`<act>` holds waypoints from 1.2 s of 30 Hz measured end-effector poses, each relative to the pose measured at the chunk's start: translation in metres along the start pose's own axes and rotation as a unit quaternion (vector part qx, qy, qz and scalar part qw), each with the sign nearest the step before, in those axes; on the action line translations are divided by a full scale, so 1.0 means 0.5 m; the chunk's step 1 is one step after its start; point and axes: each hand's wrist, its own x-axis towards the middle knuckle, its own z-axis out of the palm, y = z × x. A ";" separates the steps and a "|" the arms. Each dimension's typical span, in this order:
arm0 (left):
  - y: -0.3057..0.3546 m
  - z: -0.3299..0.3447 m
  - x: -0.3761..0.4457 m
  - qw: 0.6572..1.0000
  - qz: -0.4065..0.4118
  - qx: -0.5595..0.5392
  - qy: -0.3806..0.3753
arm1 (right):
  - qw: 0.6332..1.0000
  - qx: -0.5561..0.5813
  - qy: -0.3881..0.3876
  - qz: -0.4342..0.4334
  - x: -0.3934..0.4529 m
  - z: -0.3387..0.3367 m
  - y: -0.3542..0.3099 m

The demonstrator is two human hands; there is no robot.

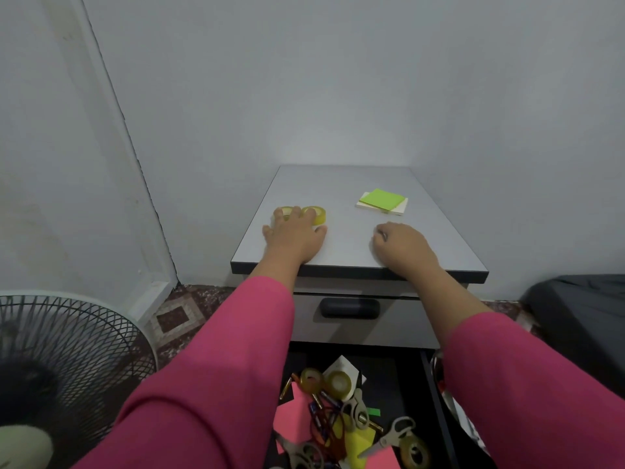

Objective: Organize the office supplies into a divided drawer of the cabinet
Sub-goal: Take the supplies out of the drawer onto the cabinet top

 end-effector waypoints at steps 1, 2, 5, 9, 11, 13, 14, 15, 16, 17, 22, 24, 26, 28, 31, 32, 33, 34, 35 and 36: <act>0.000 0.002 0.003 1.000 0.001 0.001 0.003 | 1.000 0.000 0.002 -0.001 0.001 -0.001 0.000; 0.000 0.004 0.004 1.000 0.002 0.001 0.005 | 1.000 0.001 0.005 0.000 0.000 -0.002 0.000; -0.002 0.006 0.002 1.000 0.006 -0.004 0.007 | 1.000 0.008 0.009 0.004 0.000 -0.001 0.002; 0.000 0.008 -0.016 0.999 0.029 -0.002 0.040 | 0.999 0.032 0.024 0.021 -0.008 0.004 0.001; 0.003 0.007 -0.029 0.996 0.063 -0.012 0.069 | 0.998 0.038 0.030 0.037 -0.019 0.002 -0.001; 0.006 0.007 -0.050 0.991 0.097 -0.026 0.087 | 0.998 0.020 0.056 0.031 -0.038 0.000 -0.008; 0.007 0.010 -0.065 0.989 0.107 -0.026 0.094 | 0.997 0.000 0.083 0.008 -0.054 0.001 -0.012; 0.009 0.017 -0.083 0.988 0.111 -0.015 0.102 | 0.993 -0.021 0.111 -0.023 -0.074 0.005 -0.015; 0.010 0.027 -0.106 0.988 0.111 0.005 0.112 | 0.989 -0.040 0.132 -0.049 -0.096 0.012 -0.017; 0.010 0.041 -0.131 0.987 0.107 0.022 0.122 | 0.987 -0.045 0.142 -0.058 -0.120 0.022 -0.018; 0.003 0.130 -0.251 0.975 0.139 0.007 0.174 | 0.982 0.015 0.166 -0.085 -0.244 0.082 -0.006; -0.005 0.181 -0.300 0.973 0.156 -0.016 0.166 | 0.983 0.031 0.153 -0.101 -0.297 0.109 0.007; -0.017 0.232 -0.344 0.980 0.161 -0.016 0.115 | 0.990 0.030 0.113 -0.082 -0.348 0.144 0.030; -0.033 0.275 -0.372 0.989 0.149 -0.011 0.008 | 0.999 0.043 -0.017 -0.007 -0.393 0.174 0.056; -0.054 0.312 -0.386 0.980 0.148 0.026 -0.131 | 0.960 0.010 -0.246 0.137 -0.437 0.186 0.083; -0.060 0.322 -0.388 0.974 0.154 0.037 -0.164 | 0.937 -0.021 -0.312 0.156 -0.444 0.187 0.089; -0.067 0.332 -0.390 0.969 0.158 0.047 -0.187 | 0.914 -0.051 -0.365 0.166 -0.449 0.189 0.093; -0.075 0.340 -0.391 0.965 0.156 0.059 -0.204 | 0.892 -0.076 -0.411 0.173 -0.453 0.194 0.095; -0.083 0.348 -0.394 0.961 0.148 0.068 -0.222 | 0.871 -0.095 -0.448 0.179 -0.454 0.201 0.097; -0.091 0.354 -0.396 0.959 0.136 0.072 -0.238 | 0.856 -0.111 -0.470 0.183 -0.456 0.209 0.099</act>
